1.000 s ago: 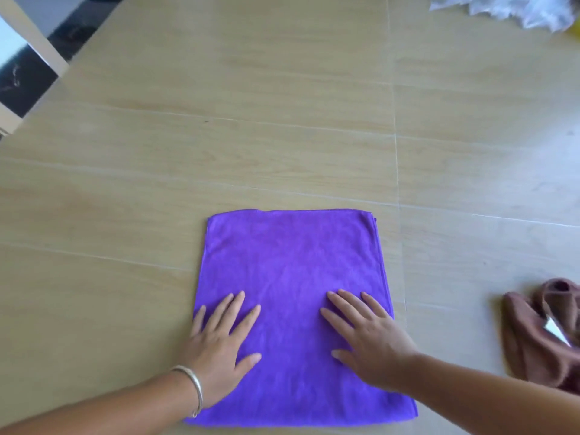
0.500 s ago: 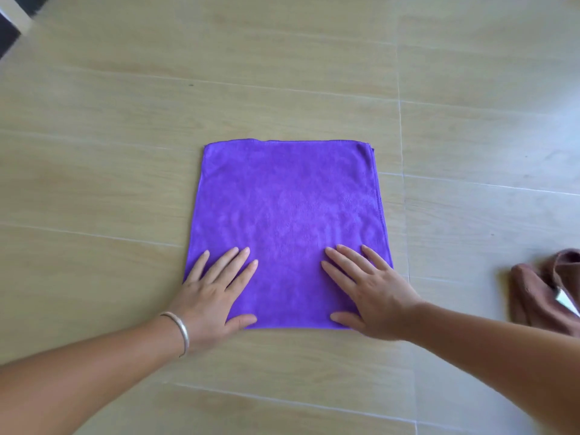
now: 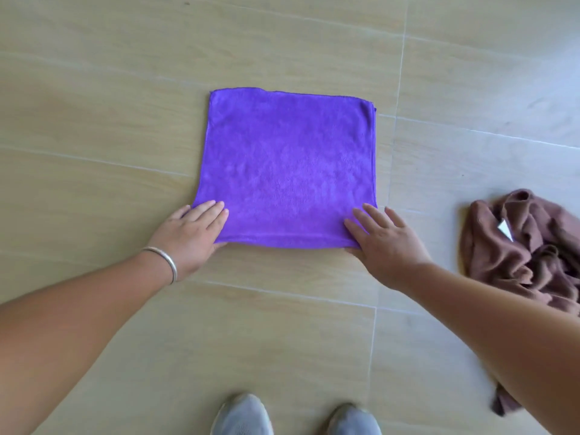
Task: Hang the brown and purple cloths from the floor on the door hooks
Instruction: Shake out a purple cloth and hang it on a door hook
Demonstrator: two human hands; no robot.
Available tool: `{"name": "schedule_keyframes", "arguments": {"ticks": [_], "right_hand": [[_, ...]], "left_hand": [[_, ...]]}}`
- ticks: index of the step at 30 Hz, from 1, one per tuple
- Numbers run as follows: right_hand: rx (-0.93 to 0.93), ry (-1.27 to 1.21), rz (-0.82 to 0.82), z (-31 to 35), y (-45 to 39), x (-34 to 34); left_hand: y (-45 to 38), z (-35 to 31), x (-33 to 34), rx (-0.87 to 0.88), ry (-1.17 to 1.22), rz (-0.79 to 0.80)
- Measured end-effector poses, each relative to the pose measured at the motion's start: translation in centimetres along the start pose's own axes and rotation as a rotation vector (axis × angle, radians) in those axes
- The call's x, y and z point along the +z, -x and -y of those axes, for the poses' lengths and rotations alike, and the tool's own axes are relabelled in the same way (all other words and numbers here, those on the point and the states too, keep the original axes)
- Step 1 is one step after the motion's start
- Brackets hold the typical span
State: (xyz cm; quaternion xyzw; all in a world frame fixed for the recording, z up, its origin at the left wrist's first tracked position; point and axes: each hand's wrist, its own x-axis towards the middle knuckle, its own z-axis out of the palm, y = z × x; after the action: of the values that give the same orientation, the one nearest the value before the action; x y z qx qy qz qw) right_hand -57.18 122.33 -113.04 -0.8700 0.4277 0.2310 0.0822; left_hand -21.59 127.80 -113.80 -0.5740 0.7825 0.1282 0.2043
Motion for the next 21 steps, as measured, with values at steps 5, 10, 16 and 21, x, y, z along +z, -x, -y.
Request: {"name": "schedule_keyframes", "arguments": {"ticks": [5,10,16,21], "right_hand": [[-0.055,-0.047,-0.055,-0.2,6.1,-8.5],[-0.022,-0.028,-0.015,-0.7,11.0,-18.9],[0.022,-0.057,-0.047,-3.3,15.7,-33.1],[0.045,-0.133,-0.090,-6.0,20.3,-46.8]], "left_hand": [[5.4,0.4,-8.0,-0.013,-0.116,0.100],[10.1,1.1,-18.8,-0.071,-0.102,0.158],[15.2,3.4,-33.8,-0.074,0.048,0.221],[20.8,4.4,-48.9,-0.109,0.164,0.223]]}}
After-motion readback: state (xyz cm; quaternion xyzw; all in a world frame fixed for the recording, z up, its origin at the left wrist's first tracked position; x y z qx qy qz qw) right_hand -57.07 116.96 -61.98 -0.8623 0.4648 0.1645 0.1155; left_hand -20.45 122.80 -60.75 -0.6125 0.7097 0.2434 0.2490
